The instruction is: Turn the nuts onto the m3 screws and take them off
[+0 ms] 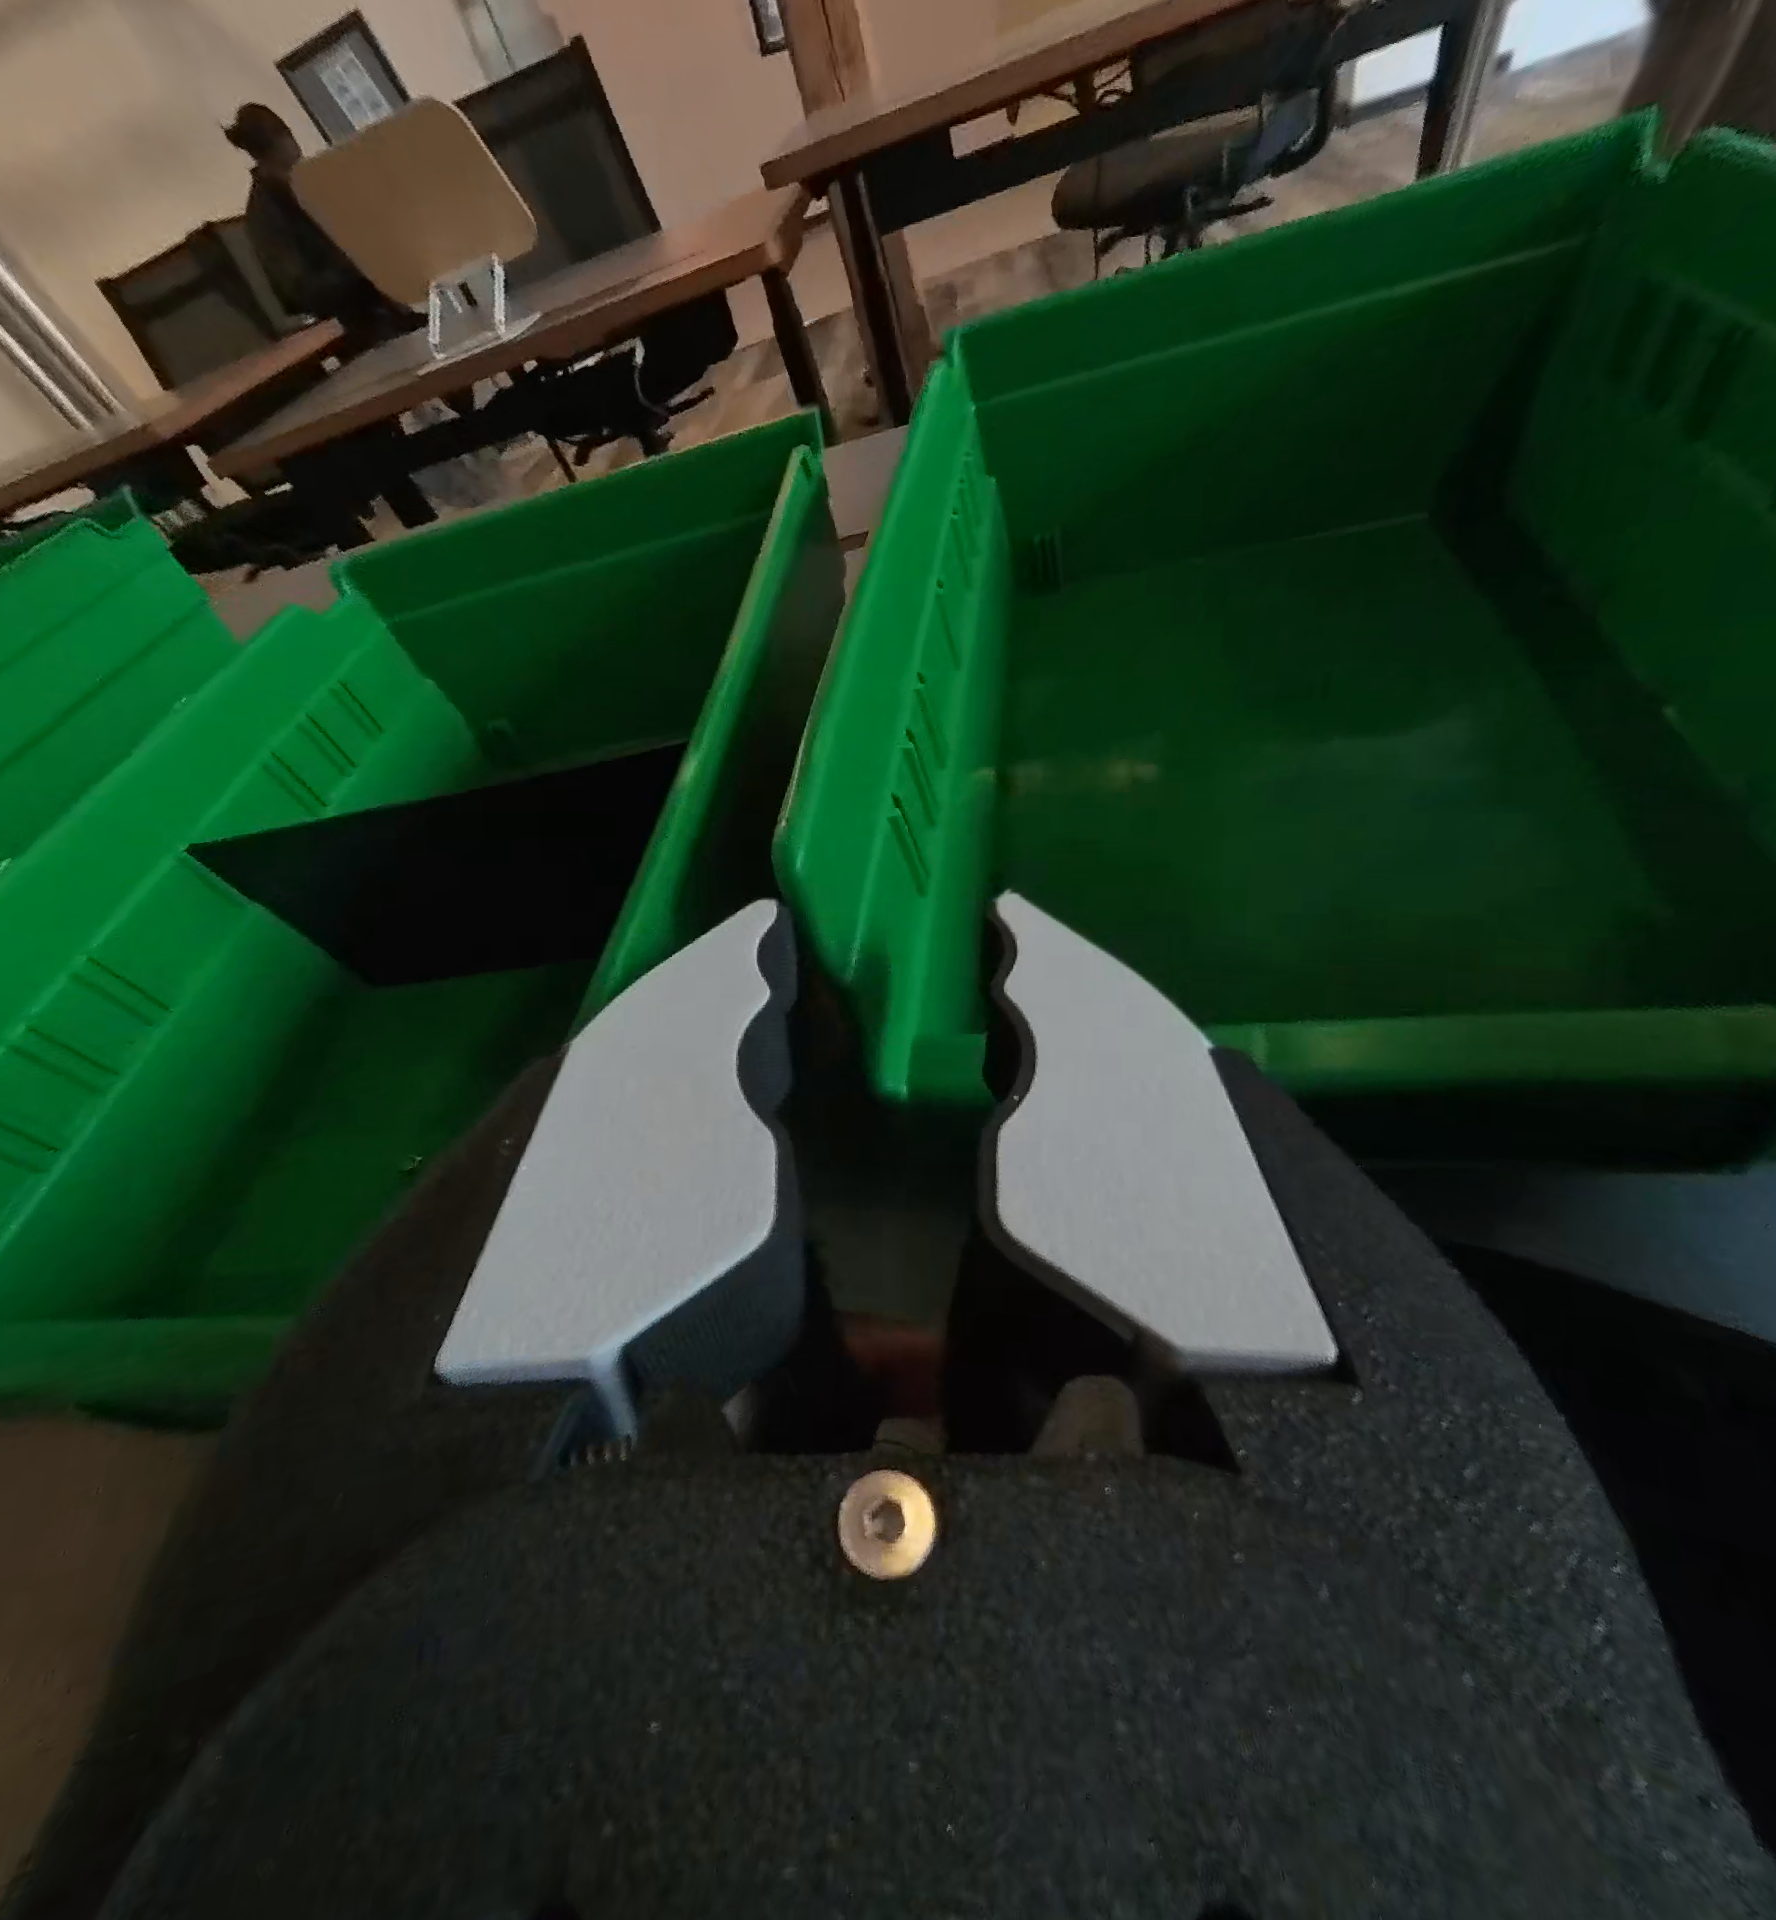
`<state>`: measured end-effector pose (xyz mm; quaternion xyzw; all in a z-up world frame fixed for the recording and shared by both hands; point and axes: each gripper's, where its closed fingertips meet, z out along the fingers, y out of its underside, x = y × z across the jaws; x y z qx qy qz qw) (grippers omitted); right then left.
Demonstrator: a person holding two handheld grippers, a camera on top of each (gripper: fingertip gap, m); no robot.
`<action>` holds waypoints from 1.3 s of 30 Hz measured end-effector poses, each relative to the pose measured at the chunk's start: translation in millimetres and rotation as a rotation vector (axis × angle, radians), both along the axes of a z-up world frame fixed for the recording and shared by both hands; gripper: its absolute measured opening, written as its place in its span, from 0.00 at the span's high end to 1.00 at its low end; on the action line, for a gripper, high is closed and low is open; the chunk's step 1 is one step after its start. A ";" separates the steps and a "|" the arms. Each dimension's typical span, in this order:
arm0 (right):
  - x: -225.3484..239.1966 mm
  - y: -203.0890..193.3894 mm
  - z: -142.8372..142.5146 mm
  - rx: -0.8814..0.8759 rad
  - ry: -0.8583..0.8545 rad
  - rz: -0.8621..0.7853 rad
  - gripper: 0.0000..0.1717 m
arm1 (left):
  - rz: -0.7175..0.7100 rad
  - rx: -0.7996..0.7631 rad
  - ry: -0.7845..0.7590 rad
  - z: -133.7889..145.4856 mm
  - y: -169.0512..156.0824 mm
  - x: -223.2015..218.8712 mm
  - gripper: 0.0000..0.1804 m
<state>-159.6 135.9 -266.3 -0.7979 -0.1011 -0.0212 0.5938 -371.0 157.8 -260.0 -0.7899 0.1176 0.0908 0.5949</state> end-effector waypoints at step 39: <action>125.7 -20.6 52.3 0.144 -0.195 -0.100 0.97 | -0.292 0.152 -0.030 60.8 -23.0 142.6 0.99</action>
